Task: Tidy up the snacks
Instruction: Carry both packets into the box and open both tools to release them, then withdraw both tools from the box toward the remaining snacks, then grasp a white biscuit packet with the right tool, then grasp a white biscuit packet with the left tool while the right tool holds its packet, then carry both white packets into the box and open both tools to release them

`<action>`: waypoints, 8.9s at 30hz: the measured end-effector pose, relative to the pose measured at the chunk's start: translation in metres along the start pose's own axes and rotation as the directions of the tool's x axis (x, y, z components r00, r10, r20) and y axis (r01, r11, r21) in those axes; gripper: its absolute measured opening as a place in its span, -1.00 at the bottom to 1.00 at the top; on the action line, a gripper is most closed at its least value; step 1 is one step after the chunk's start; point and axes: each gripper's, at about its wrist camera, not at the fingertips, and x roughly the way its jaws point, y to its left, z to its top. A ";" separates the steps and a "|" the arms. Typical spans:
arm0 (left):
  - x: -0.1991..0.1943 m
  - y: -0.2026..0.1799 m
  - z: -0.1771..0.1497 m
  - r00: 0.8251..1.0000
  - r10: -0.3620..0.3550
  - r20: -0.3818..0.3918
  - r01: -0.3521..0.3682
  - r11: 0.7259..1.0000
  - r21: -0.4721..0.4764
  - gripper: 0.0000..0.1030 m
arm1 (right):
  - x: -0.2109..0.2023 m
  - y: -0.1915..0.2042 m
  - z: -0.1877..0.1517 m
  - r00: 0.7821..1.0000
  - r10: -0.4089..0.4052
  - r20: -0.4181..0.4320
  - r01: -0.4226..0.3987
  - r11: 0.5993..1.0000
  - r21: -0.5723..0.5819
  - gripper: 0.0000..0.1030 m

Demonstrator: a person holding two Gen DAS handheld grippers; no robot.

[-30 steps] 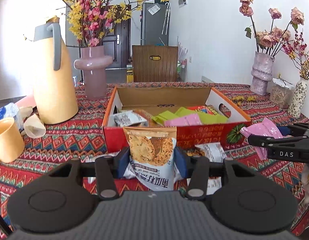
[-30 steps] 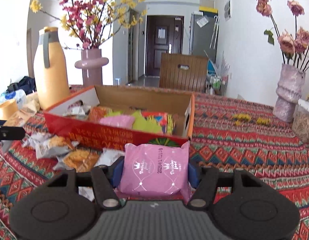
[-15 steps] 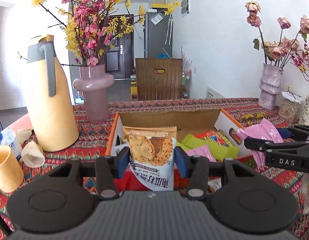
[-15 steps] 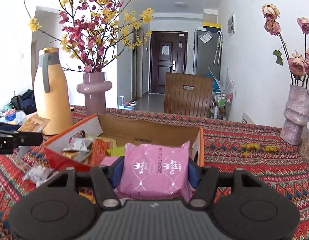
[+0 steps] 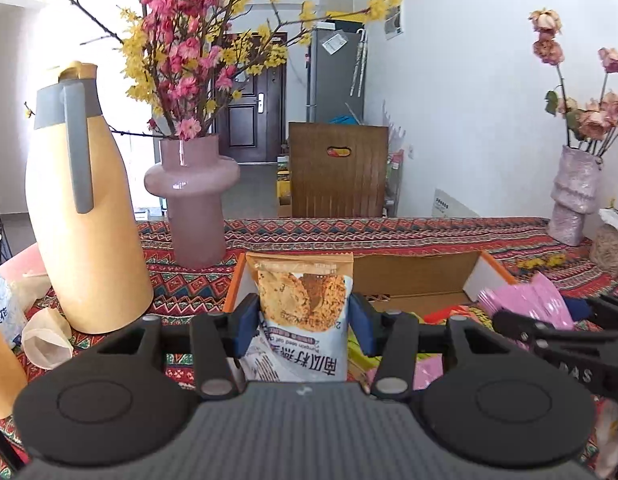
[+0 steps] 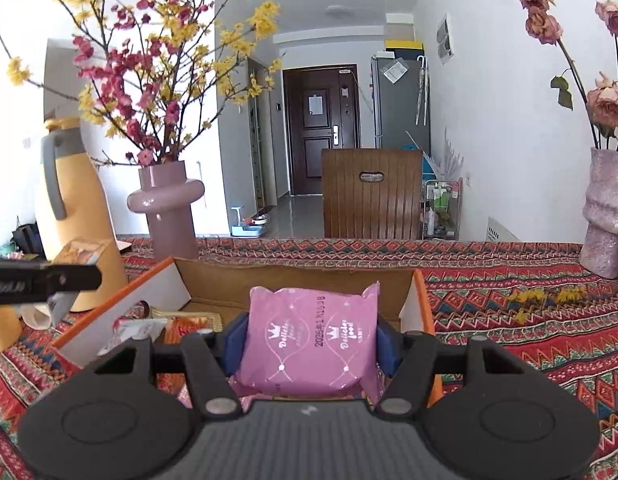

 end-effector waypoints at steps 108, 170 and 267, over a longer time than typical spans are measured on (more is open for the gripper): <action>-0.079 0.090 -0.107 0.998 0.059 0.019 -0.057 0.993 -0.104 1.00 | -0.074 0.035 -0.079 0.989 -0.038 -0.143 0.042 0.999 0.027 1.00; 0.012 0.068 -0.078 0.916 0.076 -0.394 -0.146 0.978 -0.150 1.00 | -0.063 -0.007 -0.089 0.997 -0.004 -0.078 0.012 0.995 0.099 -0.21; 0.028 0.013 -0.013 0.998 -0.029 -0.047 0.026 0.998 -0.062 0.28 | 0.018 -0.001 -0.006 0.998 -0.064 -0.005 0.064 0.998 0.016 -0.20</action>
